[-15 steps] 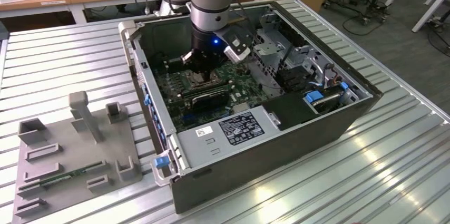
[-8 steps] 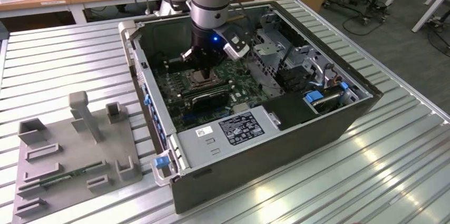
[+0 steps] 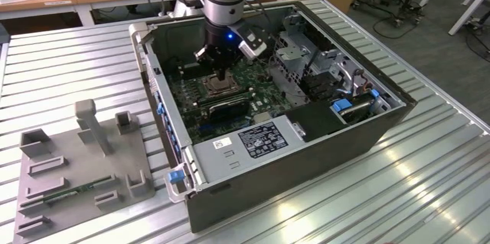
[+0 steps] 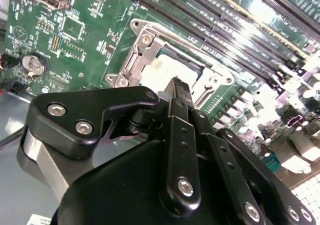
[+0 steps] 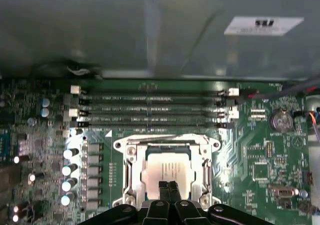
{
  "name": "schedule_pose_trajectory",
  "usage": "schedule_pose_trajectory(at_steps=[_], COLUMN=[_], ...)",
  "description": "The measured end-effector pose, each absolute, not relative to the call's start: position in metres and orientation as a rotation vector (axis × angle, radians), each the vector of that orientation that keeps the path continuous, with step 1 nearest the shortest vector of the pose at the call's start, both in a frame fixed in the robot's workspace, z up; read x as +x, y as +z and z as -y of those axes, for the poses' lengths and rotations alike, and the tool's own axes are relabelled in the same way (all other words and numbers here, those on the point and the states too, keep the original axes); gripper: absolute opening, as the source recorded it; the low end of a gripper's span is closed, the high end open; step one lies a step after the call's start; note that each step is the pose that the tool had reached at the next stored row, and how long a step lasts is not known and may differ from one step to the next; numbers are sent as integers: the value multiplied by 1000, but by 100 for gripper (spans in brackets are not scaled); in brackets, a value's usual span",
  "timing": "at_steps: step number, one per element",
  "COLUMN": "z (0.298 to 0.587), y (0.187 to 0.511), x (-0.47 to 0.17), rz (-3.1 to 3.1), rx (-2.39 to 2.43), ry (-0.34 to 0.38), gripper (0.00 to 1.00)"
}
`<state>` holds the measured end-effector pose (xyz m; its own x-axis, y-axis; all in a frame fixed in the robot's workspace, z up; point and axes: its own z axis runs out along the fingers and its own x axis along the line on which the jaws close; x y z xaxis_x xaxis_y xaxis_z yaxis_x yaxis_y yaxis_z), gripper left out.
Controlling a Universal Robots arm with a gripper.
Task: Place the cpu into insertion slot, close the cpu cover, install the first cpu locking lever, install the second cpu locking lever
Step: 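Install the second cpu locking lever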
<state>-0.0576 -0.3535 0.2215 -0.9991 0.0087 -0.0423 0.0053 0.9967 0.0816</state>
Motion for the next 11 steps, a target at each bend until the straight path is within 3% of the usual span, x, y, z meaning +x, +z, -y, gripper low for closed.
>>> schedule_pose_trajectory(at_steps=[11], z=[353], y=[225], x=[-58], rz=[-3096], rx=[11], ry=[126], gripper=[11])
